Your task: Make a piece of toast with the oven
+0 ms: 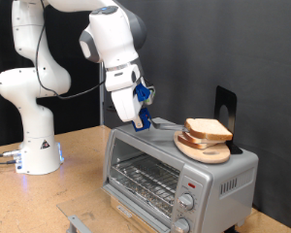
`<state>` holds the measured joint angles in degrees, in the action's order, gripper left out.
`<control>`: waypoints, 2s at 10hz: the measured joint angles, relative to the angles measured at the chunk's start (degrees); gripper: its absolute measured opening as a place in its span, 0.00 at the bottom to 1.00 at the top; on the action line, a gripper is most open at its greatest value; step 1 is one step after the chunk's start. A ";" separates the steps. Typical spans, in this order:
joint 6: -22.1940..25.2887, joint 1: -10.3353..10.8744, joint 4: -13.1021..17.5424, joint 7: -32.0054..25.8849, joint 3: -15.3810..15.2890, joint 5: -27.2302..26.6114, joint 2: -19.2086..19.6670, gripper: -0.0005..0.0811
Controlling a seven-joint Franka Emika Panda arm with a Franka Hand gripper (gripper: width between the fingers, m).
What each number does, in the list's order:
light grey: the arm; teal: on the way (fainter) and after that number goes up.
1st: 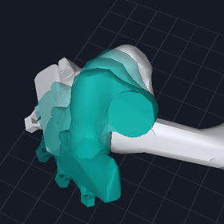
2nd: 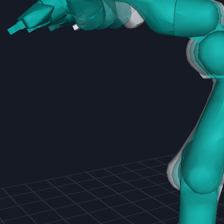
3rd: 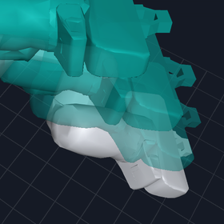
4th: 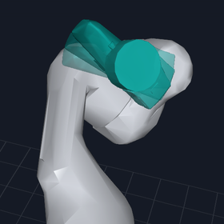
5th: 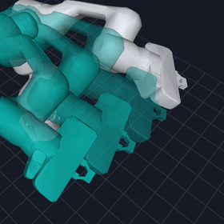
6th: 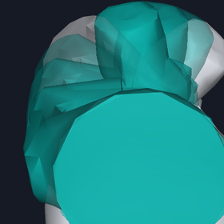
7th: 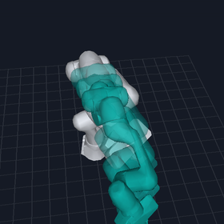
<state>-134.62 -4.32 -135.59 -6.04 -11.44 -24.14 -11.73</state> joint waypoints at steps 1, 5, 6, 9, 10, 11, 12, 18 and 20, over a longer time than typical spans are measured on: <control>0.03 0.01 0.73 0.32 -0.16 0.06 0.42 0.49; 1.27 0.04 4.23 4.44 -1.71 2.97 3.30 0.49; 1.48 0.04 4.86 5.33 -2.06 3.78 4.11 0.49; 1.52 0.07 6.87 8.36 -3.06 5.97 6.68 0.49; 1.49 0.07 7.77 9.28 -3.36 6.34 7.57 0.49; 1.43 0.09 8.65 10.17 -3.64 6.71 8.38 0.49; 1.39 0.10 9.47 10.78 -3.88 6.92 9.16 0.49; -4.40 0.36 11.96 13.41 -5.85 8.78 12.41 0.49; -8.84 0.37 9.81 12.04 -6.14 8.00 12.00 0.49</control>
<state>-143.46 -3.95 -125.78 6.00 -17.58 -16.14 0.27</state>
